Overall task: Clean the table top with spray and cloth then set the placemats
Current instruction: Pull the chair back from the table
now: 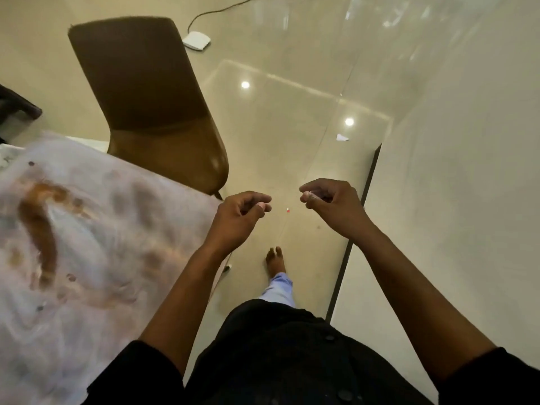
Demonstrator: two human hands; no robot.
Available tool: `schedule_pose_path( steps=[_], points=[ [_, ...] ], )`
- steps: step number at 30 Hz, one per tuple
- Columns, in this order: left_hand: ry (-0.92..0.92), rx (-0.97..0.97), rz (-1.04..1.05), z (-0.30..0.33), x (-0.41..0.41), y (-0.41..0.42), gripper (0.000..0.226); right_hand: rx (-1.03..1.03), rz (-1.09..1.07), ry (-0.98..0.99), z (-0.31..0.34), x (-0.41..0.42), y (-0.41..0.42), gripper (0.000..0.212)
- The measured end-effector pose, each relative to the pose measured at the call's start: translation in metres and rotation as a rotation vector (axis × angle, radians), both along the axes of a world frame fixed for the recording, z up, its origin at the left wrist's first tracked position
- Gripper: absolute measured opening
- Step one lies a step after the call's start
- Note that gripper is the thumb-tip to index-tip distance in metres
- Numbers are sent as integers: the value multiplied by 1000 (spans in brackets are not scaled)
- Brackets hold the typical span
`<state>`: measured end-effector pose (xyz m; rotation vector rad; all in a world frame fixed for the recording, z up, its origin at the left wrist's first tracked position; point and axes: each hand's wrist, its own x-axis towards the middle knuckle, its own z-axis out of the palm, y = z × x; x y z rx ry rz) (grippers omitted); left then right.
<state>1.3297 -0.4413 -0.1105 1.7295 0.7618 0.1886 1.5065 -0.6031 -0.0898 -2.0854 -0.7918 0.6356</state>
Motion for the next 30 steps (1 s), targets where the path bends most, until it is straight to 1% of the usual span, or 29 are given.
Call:
schedule_pose_path(
  steps=[4, 9, 12, 16, 20, 23, 26, 30],
  points=[
    [43, -21, 23, -14, 86, 58, 25, -82, 65, -28, -3, 81, 68, 12],
    [35, -65, 64, -10, 168, 132, 24, -125, 156, -54, 7, 170, 160, 12],
    [25, -73, 115, -3, 197, 172, 24, -104, 172, -24, 8, 210, 208, 10],
    [9, -86, 236, -3, 228, 221, 24, -99, 267, -3, 3, 254, 275, 9],
    [9, -77, 417, -9, 256, 267, 24, -92, 460, -52, -6, 294, 358, 12],
    [1, -86, 574, -12, 282, 301, 23, -57, 596, -54, -7, 325, 427, 11],
    [17, -125, 722, -9, 308, 334, 23, -38, 747, -59, 1, 348, 492, 9],
    [40, -159, 895, -4, 341, 372, 22, -7, 1001, -103, 14, 372, 573, 15]
  ],
)
